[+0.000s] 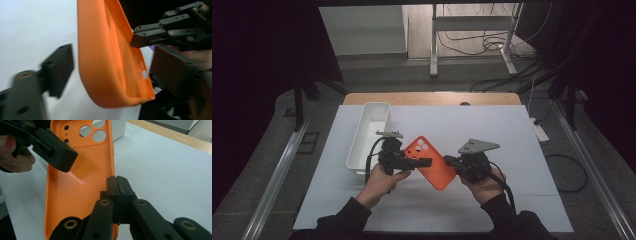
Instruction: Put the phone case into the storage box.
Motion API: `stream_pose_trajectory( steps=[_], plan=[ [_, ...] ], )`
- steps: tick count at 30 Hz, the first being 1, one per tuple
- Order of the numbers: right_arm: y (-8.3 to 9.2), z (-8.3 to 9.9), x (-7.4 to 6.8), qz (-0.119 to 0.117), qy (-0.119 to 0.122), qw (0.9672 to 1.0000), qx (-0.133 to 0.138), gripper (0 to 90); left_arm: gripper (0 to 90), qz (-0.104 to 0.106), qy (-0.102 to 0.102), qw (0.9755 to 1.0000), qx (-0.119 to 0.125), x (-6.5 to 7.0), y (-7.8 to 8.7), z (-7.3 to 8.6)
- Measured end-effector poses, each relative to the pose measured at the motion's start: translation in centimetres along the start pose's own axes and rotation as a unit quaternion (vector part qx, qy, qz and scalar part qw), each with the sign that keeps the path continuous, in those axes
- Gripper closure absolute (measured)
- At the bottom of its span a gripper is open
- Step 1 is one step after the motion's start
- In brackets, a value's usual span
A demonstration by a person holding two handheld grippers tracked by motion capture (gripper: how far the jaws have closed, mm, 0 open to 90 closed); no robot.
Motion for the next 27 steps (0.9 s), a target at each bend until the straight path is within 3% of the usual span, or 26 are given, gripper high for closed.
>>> stream_pose_trajectory(
  steps=[7, 12, 16, 24, 27],
  plan=[
    [0.02, 0.0, -0.05, 0.004, 0.002, 1.0, 0.001, 89.3, 51.2, 0.031, 0.026, 0.9991, -0.008, -0.27, 0.03, 0.13],
    [0.03, 0.0, -0.08, 0.005, 0.002, 1.0, 0.003, 89.3, 61.3, 0.044, 0.036, 0.9983, -0.011, -0.29, -0.08, 0.21],
    [-0.01, 0.03, -0.13, 0.003, 0.003, 1.0, 0.005, 89.2, 74.3, 0.056, 0.043, 0.9974, -0.014, -0.32, -0.16, 0.3],
    [-0.11, 0.16, -0.13, -0.002, 0.004, 1.0, 0.007, 87.8, 84.0, 0.08, 0.081, 0.9934, -0.018, -0.88, -0.21, 0.58],
    [-0.17, 0.27, -0.15, -0.008, 0.004, 0.9999, 0.008, 83.1, 84.5, 0.071, 0.075, 0.9944, -0.02, -0.9, -0.1, 0.56]
  ],
)
Point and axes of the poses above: each handheld gripper's, and its own axes: y roughly backward along the jaws, z roughly out of its underside, x roughly to its right, the point moved 1 cm from there along -y, roughly forward along the jaws, and after that the axes turned 9 degrees about -z, right-handed, at the moved point
